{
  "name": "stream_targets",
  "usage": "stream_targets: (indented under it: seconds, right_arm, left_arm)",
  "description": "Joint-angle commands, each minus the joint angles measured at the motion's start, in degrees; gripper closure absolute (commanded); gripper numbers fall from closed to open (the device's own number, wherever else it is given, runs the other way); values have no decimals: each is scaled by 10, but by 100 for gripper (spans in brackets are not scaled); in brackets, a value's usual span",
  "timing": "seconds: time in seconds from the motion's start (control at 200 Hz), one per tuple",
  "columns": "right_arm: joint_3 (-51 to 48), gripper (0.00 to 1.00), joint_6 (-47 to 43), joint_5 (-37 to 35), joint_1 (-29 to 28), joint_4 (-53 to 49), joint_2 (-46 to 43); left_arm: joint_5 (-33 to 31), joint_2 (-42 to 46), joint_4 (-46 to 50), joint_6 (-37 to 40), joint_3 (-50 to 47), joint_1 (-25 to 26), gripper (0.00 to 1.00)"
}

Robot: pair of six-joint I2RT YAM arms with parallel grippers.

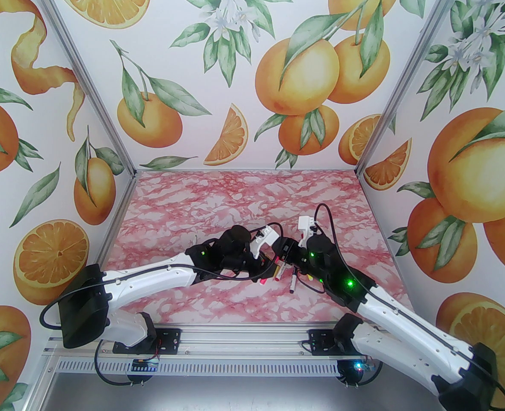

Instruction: Open the pen caps

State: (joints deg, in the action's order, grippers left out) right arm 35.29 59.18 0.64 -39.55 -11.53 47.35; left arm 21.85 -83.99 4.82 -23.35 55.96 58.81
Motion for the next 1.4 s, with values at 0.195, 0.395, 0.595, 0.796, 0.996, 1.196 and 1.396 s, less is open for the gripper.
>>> stream_targets:
  seconds: [0.195, 0.395, 0.595, 0.796, 0.996, 1.196, 1.396]
  right_arm:
    - [30, 87, 12, -129, 50, -31, -15]
    - [-9, 86, -40, -58, 67, 84, -36]
    - [-20, 86, -47, 1, 89, 124, -31]
    - [4, 86, -46, -23, 102, 71, -23]
    - [30, 87, -48, -44, 116, 23, 1]
    - [55, 87, -65, -59, 129, -11, 28]
    - [44, 87, -81, -6, 159, 39, 37]
  left_arm:
    - [-19, -14, 94, 35, 8, 36, 100]
    - [59, 3, 33, 11, -22, 26, 100]
    - [92, 16, 9, 6, -42, 17, 100]
    - [71, 15, 38, 19, -38, 16, 100]
    - [-1, -4, 116, 47, -5, 27, 100]
    - [-11, -15, 125, 54, 7, 37, 100]
    - [6, 9, 98, 43, -10, 36, 100]
